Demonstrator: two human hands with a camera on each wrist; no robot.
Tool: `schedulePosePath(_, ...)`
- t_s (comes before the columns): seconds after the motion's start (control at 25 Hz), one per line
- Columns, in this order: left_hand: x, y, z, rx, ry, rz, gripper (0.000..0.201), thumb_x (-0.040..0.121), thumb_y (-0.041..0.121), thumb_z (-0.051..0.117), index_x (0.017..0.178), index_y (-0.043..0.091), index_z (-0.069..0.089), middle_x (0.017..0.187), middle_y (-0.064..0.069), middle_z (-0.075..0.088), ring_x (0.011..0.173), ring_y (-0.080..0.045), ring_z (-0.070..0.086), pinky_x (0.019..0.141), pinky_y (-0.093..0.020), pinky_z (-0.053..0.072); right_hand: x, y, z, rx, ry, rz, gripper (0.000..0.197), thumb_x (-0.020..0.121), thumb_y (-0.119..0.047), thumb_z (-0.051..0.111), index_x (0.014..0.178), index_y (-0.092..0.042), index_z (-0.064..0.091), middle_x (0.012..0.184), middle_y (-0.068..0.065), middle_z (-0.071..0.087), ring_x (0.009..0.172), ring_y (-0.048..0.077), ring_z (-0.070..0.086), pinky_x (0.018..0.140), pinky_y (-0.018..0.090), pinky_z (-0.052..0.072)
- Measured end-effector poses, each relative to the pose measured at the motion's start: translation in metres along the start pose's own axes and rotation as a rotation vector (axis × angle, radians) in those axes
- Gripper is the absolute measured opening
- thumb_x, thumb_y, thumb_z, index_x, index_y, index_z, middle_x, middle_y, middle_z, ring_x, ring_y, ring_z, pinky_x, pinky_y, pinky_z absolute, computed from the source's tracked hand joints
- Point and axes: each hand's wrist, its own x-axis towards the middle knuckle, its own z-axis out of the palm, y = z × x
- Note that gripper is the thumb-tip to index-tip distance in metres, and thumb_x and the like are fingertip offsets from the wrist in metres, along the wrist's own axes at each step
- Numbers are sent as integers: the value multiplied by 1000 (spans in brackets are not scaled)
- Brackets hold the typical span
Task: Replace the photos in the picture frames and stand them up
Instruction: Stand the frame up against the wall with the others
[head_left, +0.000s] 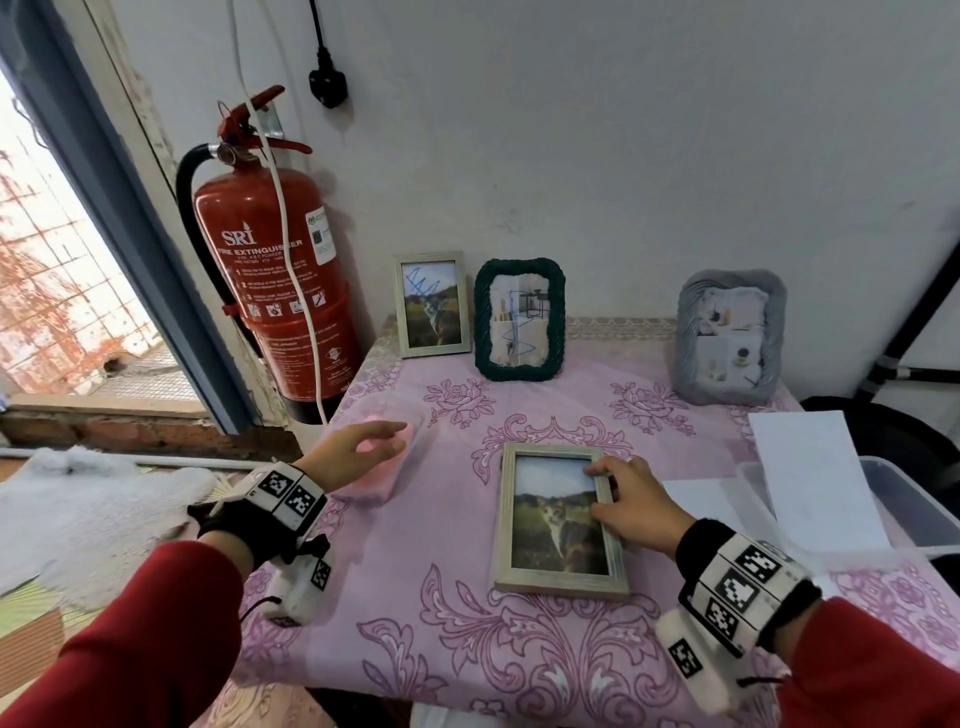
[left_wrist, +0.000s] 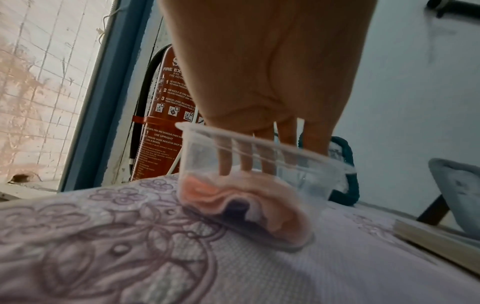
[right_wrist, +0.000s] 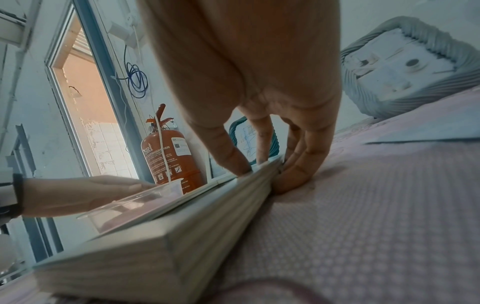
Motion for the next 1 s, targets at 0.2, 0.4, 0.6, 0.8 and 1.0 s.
schedulePosePath(0.2,-5,4,12,43,-2,-39,50,96,33,47,142,18,36,143,-5,44,131,-19,42,111,-29,29,-1,0,-1,36,7,-18,51,81,-6,61,128,-17,46,128,15,35,109,28,49,93,25,41)
schedulePosePath(0.4,-8,12,21,101,25,-98,53,95,39,44,141,15,37,140,-10,48,128,-22,45,108,-34,33,-1,2,0,70,73,-30,62,78,-9,68,132,-9,40,120,17,50,92,17,47,74,18,38)
schedulePosePath(0.6,-15,19,20,114,47,-116,51,95,39,47,138,12,41,140,-8,48,128,-23,44,108,-33,33,-2,5,0,96,85,6,36,79,-13,71,112,-11,57,80,-7,58,67,10,57,51,15,44)
schedulePosePath(0.8,-22,52,24,7,353,60,36,93,26,53,128,18,52,128,-3,54,113,-16,51,101,-30,39,-2,1,0,175,127,25,25,77,-7,70,96,-14,55,70,-9,55,55,0,54,34,10,38)
schedulePosePath(1.0,-18,93,55,-300,86,39,43,94,28,52,134,15,42,103,-4,60,90,-13,56,77,-21,45,-5,-4,-1,195,255,-43,36,75,-10,69,109,-12,56,86,0,61,72,12,57,60,20,43)
